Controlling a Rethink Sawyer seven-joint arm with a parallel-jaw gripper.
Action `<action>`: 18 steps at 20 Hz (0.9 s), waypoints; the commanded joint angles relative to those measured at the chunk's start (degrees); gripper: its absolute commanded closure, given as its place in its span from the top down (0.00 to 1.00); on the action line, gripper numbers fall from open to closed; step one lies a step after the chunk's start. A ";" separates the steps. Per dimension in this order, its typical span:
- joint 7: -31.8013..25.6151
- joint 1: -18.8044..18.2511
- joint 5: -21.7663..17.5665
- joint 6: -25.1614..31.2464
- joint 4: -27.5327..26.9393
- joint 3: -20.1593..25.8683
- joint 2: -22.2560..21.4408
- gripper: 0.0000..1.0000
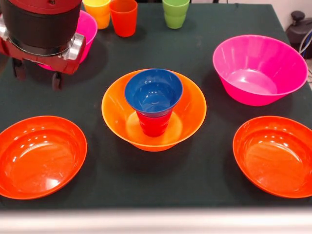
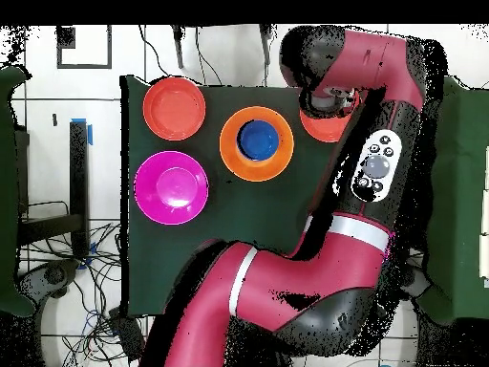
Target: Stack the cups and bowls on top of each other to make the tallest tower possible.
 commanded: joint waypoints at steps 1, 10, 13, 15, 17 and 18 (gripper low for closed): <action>-9.73 -3.01 5.00 -18.89 21.53 14.04 -11.60 1.00; -10.00 -2.79 5.26 -12.96 18.04 14.61 -10.24 1.00; -9.80 -2.36 4.68 -13.03 18.04 14.64 -9.92 1.00; -9.36 -2.02 4.69 -14.36 19.91 15.23 -10.48 1.00; -7.78 -1.67 5.30 -14.95 22.29 16.00 -11.08 1.00; -7.05 -1.44 5.38 -14.97 22.75 16.27 -10.96 1.00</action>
